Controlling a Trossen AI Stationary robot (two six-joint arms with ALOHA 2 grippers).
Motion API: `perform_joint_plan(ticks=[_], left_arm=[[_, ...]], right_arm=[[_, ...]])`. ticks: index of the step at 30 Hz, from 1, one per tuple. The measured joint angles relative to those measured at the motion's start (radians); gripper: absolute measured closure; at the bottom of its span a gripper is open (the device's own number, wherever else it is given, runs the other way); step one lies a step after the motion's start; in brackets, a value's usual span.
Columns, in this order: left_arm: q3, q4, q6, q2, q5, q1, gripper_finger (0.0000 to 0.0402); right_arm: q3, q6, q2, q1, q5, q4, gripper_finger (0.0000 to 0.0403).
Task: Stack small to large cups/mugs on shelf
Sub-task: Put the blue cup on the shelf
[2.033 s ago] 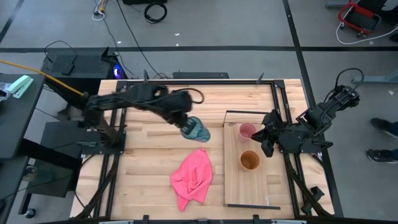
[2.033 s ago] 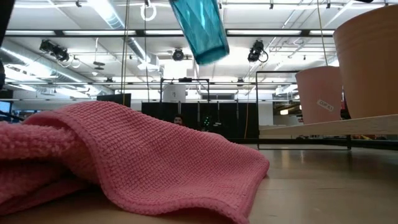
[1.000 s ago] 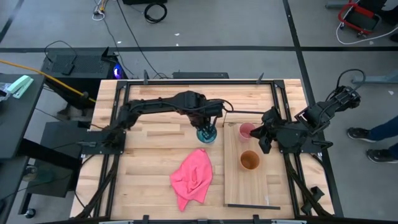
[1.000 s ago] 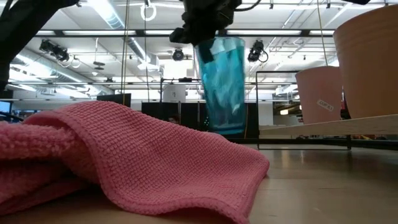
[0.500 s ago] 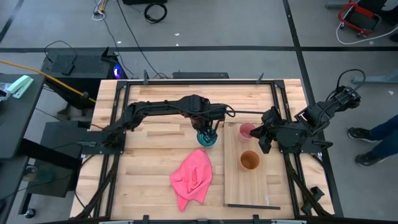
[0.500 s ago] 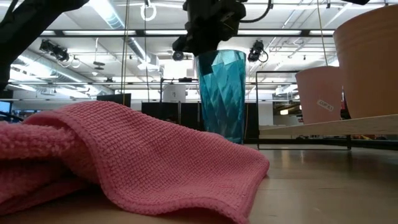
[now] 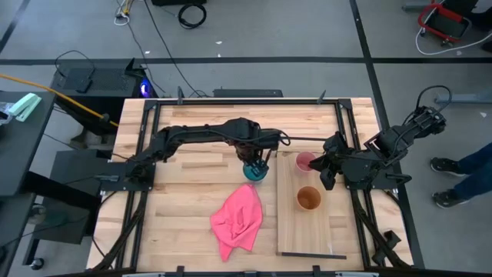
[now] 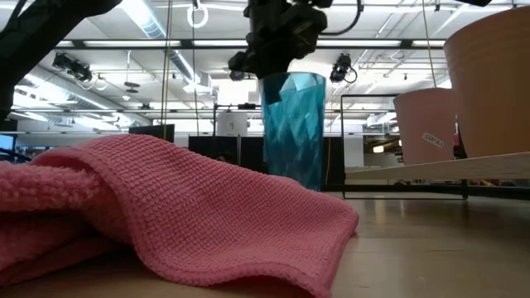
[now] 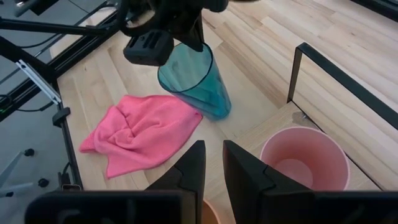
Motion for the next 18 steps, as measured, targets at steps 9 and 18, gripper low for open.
perform_joint_plan(ticks=[9, 18], left_arm=[[0.001, 0.012, -0.004, 0.012, 0.002, 0.0, 0.0377], [0.0, 0.024, -0.005, 0.012, 0.042, 0.0, 0.0322]], right_arm=[[0.0, 0.0, 0.0, 0.0, 0.0, 0.0, 0.0339], [0.0, 0.0, 0.0, 0.0, -0.002, 0.0, 0.0339]])
